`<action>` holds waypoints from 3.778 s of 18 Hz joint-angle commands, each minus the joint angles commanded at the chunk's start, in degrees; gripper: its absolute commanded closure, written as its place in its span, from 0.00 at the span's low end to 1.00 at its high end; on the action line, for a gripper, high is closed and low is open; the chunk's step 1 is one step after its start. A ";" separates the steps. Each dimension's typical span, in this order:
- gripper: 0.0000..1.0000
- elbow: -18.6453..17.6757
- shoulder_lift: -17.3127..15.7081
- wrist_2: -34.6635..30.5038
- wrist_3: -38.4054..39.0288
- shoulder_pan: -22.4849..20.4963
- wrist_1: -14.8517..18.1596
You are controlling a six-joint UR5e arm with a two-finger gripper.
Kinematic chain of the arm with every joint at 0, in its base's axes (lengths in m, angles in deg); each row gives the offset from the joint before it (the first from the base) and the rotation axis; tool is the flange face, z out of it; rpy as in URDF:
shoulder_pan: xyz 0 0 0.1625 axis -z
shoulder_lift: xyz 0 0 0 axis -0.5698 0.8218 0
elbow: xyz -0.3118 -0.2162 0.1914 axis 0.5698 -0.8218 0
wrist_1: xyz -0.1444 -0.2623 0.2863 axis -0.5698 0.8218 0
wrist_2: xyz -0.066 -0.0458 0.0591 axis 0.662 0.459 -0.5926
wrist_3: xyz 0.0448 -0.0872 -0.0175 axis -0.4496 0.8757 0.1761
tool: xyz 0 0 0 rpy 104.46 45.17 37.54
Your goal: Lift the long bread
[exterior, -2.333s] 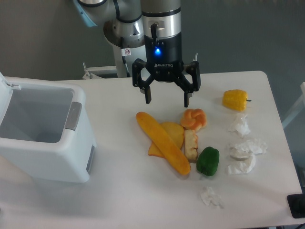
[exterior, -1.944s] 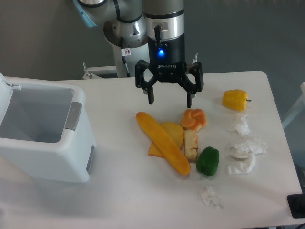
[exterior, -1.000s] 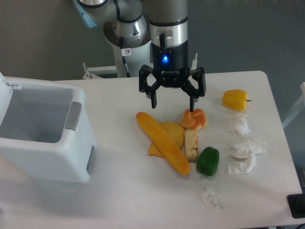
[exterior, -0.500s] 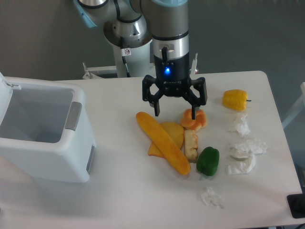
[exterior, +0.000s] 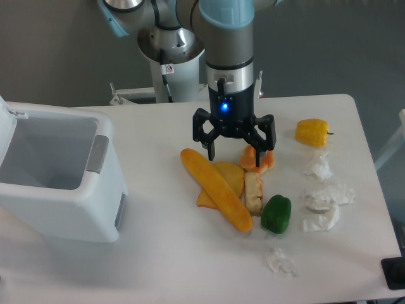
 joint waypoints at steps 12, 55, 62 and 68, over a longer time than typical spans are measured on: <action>0.00 -2.11 2.46 -0.18 -7.12 -0.79 0.09; 0.00 -1.32 15.55 -7.38 47.54 -2.99 5.71; 0.00 1.05 16.79 -7.99 46.93 -1.50 5.54; 0.00 3.95 17.23 -6.59 46.75 -0.36 5.19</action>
